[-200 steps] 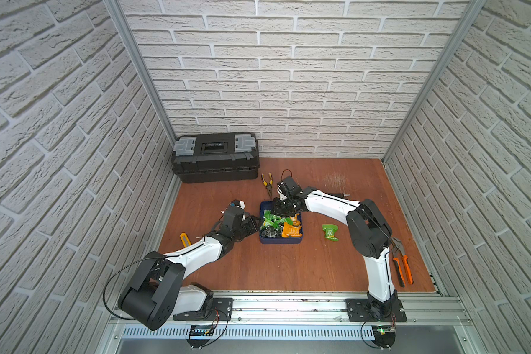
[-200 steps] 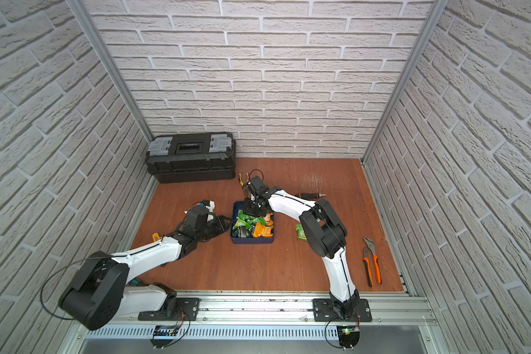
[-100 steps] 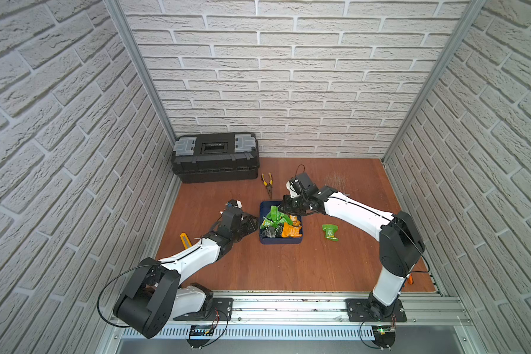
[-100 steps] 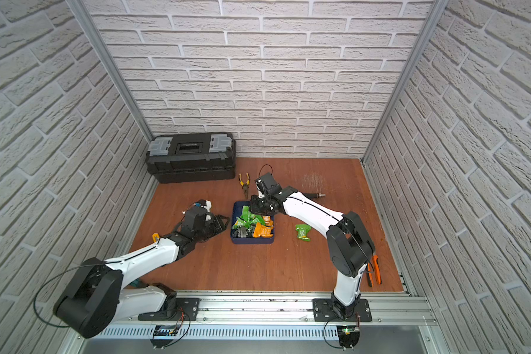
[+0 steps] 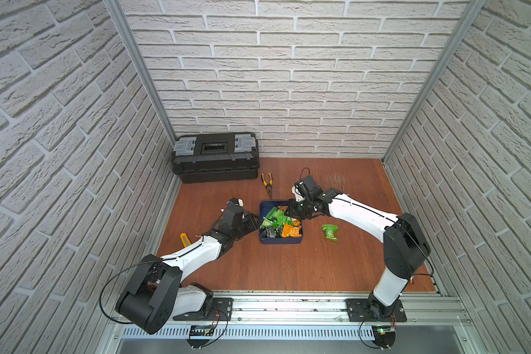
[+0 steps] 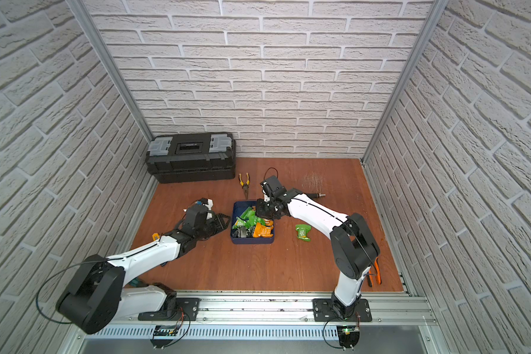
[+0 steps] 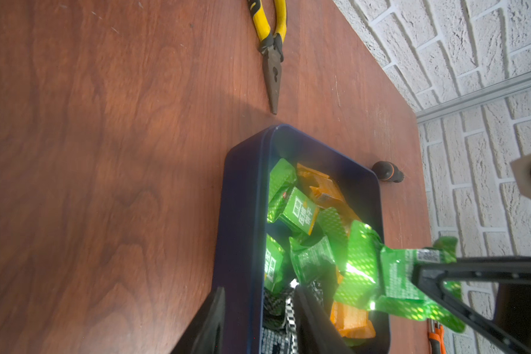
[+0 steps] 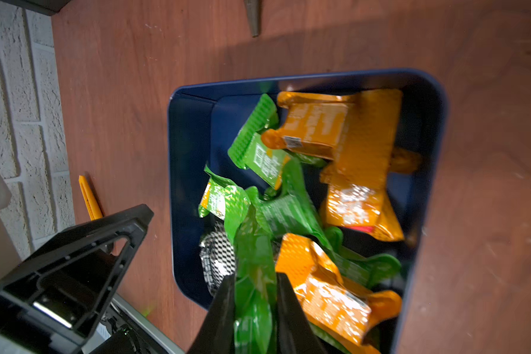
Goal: Take the cookies out of the storage box
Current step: Place the cookie at the center of the board.
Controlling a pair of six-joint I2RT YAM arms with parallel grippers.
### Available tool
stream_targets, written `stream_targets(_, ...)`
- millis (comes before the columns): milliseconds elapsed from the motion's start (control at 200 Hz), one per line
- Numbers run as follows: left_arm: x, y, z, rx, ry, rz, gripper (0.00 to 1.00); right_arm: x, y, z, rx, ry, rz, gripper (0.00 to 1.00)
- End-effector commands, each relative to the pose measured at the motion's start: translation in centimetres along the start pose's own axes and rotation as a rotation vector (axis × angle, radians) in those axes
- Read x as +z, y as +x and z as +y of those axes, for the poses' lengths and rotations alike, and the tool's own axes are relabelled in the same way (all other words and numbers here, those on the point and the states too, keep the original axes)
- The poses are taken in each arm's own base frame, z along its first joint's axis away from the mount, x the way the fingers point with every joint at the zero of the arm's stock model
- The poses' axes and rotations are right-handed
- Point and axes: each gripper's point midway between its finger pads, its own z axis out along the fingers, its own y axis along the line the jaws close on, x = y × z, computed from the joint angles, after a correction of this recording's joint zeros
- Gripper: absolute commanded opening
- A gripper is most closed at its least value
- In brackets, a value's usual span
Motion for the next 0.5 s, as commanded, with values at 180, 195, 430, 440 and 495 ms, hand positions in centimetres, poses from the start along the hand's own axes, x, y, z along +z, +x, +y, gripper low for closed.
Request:
stream_targets(180, -0.3, -1.1, -1.3, 0.045, 0.029, -0.007, 0.44, -8.1, -1.1, -7.6, 0.106, 0.056, -0.159, 0.08)
stream_targets(195, -0.3, -1.1, -1.3, 0.046, 0.028, -0.008, 0.44, -8.1, -1.0, -8.1, 0.114, 0.066, -0.158, 0.08)
stream_targets(430, -0.2, -0.9, -1.1, 0.048, 0.023, 0.004, 0.44, -6.1, -0.6, -13.4, 0.192, 0.111, -0.121, 0.08)
stream_targets(440, -0.2, -0.9, -1.1, 0.048, 0.023, 0.004, 0.44, -5.9, -0.7, -13.4, 0.193, 0.108, -0.117, 0.08)
stream_targets(495, -0.2, -0.8, -1.0, 0.047, 0.021, 0.006, 0.44, -5.0, -1.1, -13.1, 0.183, 0.082, -0.100, 0.08)
